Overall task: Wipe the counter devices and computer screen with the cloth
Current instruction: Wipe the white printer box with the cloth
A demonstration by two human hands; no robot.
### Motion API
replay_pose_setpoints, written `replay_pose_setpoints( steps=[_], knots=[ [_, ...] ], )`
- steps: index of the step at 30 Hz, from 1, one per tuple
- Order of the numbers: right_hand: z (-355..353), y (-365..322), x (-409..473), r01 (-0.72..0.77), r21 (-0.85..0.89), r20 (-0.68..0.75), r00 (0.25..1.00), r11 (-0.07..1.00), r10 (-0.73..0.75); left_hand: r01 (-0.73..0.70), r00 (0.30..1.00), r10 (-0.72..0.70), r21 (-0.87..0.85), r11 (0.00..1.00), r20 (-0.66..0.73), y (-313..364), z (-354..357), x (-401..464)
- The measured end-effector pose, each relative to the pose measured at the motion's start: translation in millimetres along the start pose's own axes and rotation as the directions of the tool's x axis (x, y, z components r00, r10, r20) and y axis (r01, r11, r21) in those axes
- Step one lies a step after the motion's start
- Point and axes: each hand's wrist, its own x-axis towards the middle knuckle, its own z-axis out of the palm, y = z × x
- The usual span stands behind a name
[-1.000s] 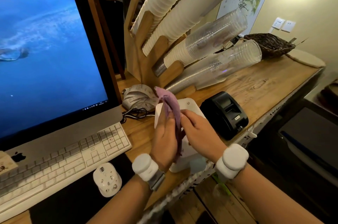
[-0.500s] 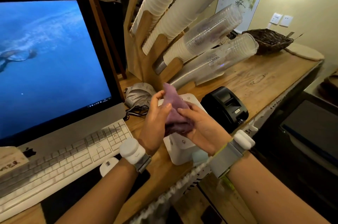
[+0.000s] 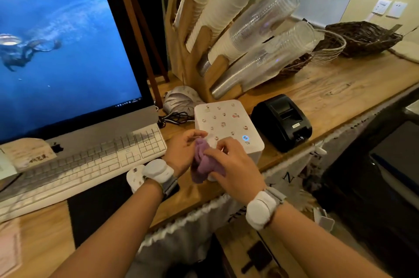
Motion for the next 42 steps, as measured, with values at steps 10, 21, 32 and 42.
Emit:
replay_pose_setpoints(
  steps=[10, 21, 32, 42],
  knots=[
    [2, 28, -21, -0.072, -0.143, -0.136, 0.989, 0.987, 0.052, -0.111, 0.985, 0.138, 0.23, 0.967, -0.105, -4, 17, 1],
    [-25, 87, -37, -0.367, -0.064, -0.18, 0.919, 0.928, 0.351, -0.013, 0.991, 0.03, 0.125, 0.992, -0.133, -7, 21, -2],
    [-10, 126, -58, -0.71, 0.015, -0.165, 0.693, 0.704, 0.702, -0.527, 0.813, 0.48, 0.767, 0.365, 0.33, -20, 38, -36],
    [17, 112, -55, -0.729, 0.217, 0.048, 0.672, 0.649, 0.739, -0.548, 0.725, 0.583, 0.819, 0.168, 0.366, -30, 63, -19]
  ],
)
